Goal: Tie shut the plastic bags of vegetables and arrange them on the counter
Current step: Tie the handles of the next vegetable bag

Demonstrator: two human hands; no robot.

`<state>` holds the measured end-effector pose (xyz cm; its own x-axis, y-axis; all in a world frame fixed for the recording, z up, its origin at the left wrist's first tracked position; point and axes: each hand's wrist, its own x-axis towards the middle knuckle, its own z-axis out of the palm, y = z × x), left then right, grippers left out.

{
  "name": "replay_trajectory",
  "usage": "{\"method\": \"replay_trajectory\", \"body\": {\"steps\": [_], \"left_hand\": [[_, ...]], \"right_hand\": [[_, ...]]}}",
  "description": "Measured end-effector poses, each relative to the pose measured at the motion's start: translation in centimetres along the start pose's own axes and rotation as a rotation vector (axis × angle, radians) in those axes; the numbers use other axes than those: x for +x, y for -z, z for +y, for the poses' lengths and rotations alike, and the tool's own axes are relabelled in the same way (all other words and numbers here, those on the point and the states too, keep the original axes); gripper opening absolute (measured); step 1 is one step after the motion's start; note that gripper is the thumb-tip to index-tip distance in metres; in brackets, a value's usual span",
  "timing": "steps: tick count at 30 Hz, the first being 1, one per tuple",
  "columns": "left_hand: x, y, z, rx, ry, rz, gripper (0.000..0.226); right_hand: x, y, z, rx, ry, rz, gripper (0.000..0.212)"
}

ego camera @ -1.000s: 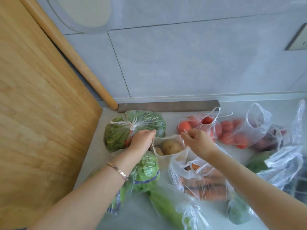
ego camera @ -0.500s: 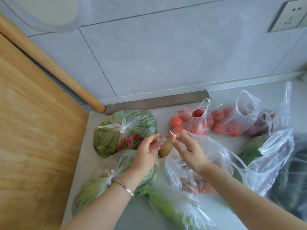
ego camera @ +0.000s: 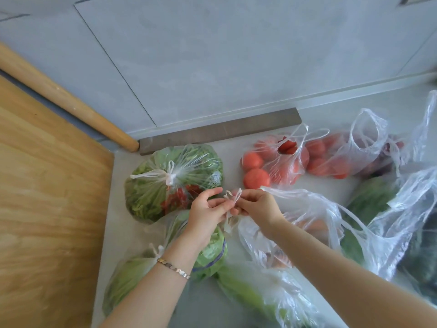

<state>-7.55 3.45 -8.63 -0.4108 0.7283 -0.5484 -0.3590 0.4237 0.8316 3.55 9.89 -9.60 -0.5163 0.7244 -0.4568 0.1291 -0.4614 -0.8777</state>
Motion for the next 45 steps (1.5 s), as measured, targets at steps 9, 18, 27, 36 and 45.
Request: {"method": "replay_trajectory", "body": {"steps": [9,18,27,36,45], "left_hand": [[0.0,-0.7,-0.5,0.183,-0.076,0.069,0.011],[-1.1,-0.3,-0.1,0.338,-0.134,-0.103,0.021],[0.1,0.9,0.3,0.388,-0.254,0.076,0.031],[0.9,0.5,-0.6,0.42,-0.279,0.126,0.029],[0.7,0.7,-0.2,0.433,-0.248,0.091,0.026]], "right_hand": [[-0.9,1.5,-0.5,-0.21,0.093,-0.075,0.014],[0.5,0.6,-0.7,-0.29,0.124,0.181,0.021],[0.8,0.0,-0.5,-0.664,0.186,0.0,0.015],[0.4,1.8,0.1,-0.402,0.19,-0.111,0.028],[0.3,0.9,0.9,-0.488,0.366,0.029,0.004]]}}
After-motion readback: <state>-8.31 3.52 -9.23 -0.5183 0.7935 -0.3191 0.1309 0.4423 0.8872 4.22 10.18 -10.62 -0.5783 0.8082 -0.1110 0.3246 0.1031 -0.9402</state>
